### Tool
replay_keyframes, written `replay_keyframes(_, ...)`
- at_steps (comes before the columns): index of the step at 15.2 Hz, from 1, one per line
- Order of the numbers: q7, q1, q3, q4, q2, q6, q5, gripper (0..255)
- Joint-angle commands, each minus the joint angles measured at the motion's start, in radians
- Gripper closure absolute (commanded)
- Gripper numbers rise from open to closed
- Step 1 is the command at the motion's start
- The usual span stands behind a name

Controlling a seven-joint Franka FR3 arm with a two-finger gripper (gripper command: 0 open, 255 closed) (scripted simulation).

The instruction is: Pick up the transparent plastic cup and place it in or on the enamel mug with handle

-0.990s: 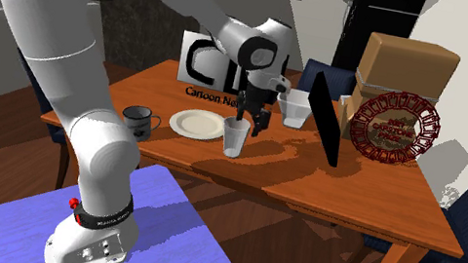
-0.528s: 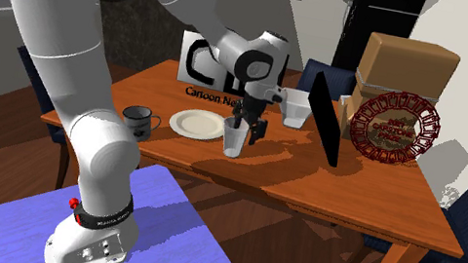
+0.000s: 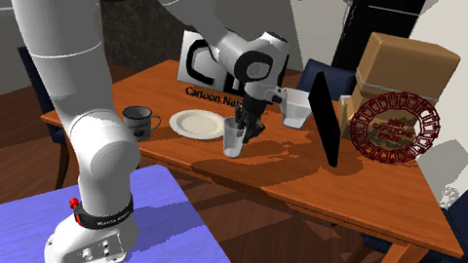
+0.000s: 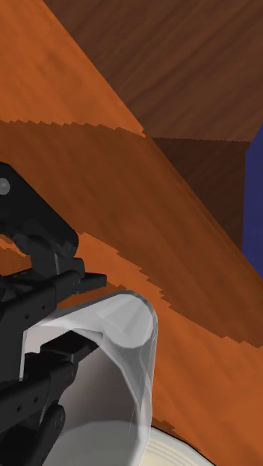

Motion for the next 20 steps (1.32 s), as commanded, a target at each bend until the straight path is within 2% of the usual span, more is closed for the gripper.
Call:
replay_keyframes(1,0.0,0.0,0.0,0.0,0.0,0.0,0.0,255)
replay_keyframes(8,0.0,0.0,0.0,0.0,0.0,0.0,0.0,255)
replay_keyframes(20,0.024,-0.004,0.0,0.091,-0.082,-0.172,-0.017,255)
